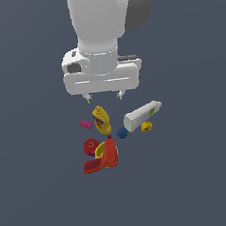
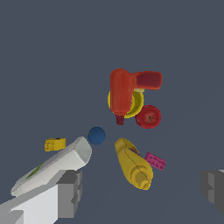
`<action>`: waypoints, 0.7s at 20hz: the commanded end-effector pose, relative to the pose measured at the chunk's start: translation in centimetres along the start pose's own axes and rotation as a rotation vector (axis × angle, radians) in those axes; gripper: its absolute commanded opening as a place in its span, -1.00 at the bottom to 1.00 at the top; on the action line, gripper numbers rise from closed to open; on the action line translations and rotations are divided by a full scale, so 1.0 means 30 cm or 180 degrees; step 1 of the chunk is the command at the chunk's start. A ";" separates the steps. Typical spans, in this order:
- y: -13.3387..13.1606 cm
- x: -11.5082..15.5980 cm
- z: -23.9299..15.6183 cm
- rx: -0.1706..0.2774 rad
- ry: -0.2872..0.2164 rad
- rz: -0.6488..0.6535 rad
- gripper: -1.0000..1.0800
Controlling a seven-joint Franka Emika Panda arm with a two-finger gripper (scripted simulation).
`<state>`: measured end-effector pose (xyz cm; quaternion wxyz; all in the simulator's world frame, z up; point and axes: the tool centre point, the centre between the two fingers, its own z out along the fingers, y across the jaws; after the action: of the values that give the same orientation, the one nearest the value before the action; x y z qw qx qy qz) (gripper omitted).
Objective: Pick up a designated object from a clutter of objects.
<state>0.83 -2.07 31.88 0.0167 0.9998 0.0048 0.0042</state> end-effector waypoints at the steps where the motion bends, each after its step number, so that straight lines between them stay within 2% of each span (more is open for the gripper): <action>1: 0.000 0.000 0.000 0.0000 0.0000 0.0000 0.92; 4: -0.020 0.003 -0.004 0.0004 0.0005 -0.0034 0.92; 10: -0.117 0.015 -0.026 0.0027 0.0027 -0.0204 0.92; 14: -0.115 0.015 -0.025 0.0027 0.0026 -0.0200 0.92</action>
<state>1.23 1.50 32.54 0.0126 0.9992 0.0371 0.0080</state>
